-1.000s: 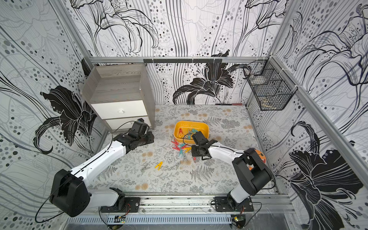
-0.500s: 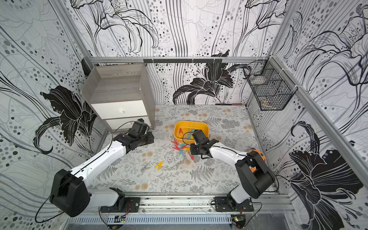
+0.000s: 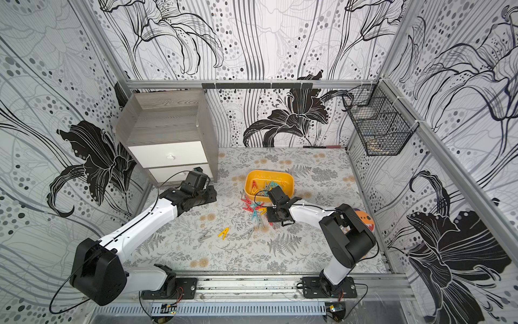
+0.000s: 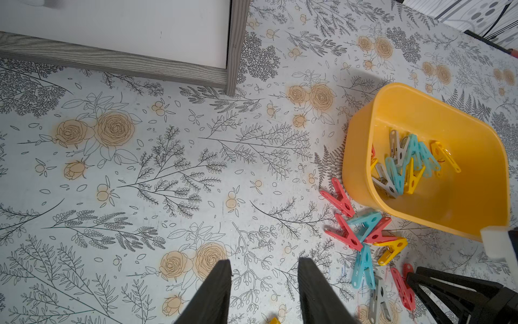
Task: Put the clothespins into the storage box
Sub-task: Pick up the clothespin from the center of the board, then place the clothespin in the storage box.
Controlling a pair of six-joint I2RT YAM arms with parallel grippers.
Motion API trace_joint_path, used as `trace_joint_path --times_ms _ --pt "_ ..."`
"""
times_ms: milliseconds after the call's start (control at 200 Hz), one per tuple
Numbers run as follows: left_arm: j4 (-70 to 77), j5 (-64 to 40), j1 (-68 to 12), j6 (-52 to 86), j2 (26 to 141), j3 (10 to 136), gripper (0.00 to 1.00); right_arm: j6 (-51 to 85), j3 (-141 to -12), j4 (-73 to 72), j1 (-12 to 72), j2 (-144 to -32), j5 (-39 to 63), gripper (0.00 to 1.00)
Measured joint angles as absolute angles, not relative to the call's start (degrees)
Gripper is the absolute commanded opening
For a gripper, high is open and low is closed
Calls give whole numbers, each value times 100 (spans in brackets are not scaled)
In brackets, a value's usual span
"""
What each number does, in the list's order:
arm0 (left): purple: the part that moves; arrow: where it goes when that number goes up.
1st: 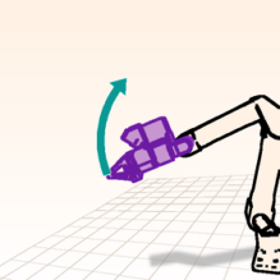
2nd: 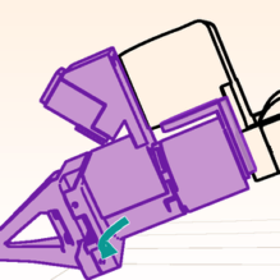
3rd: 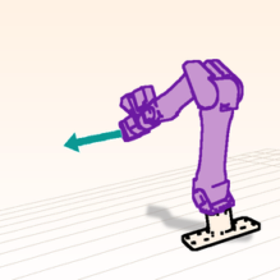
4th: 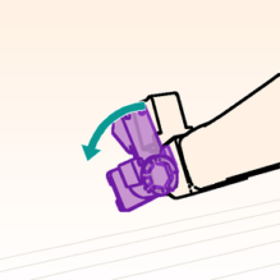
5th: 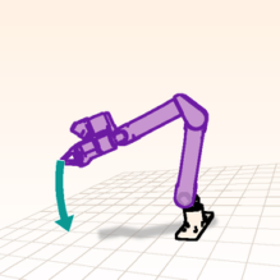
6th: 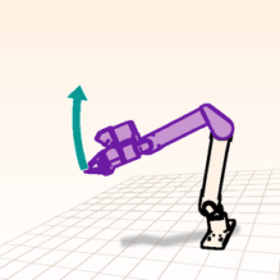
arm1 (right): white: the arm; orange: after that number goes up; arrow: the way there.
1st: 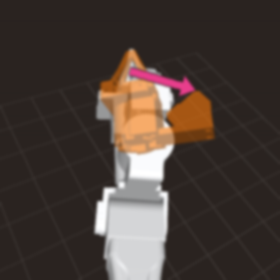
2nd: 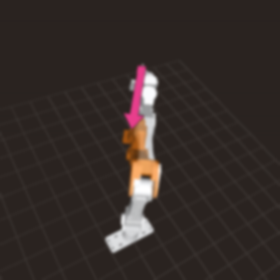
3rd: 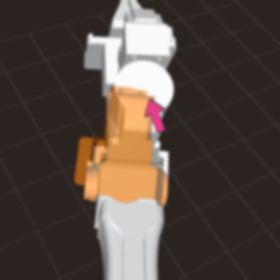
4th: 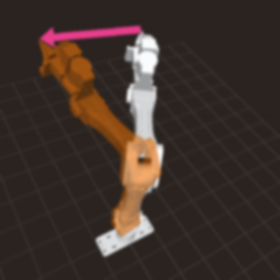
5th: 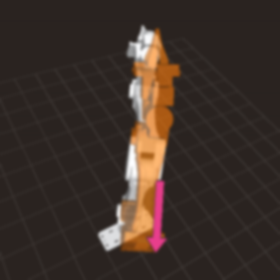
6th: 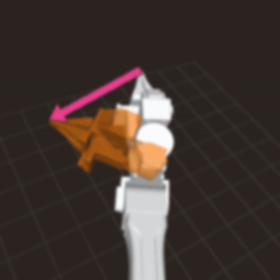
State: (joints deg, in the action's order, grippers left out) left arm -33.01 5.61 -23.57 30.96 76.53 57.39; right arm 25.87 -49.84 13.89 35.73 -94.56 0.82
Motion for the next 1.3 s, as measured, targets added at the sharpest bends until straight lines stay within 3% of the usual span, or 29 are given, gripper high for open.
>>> trace_joint_path --times_ms 110,285,596,851,1302 --pt "-3301 561 -2357 3096 7653 5739 44 2593 -4984 1343 3573 -9478 80 25" --pt "-3301 563 -2357 3096 7653 5739 44 2596 -5113 1216 3573 -9706 56 9" --pt "-3321 587 -2357 3087 7653 5739 44 2449 -5389 1774 3573 -9463 -60 7" --pt "-3350 587 -2357 3072 7653 5739 44 1944 -6982 2309 3522 -9212 -274 7" --pt "-3258 292 -2388 3153 7609 5579 44 1531 -8934 2029 3009 -12049 -259 7"
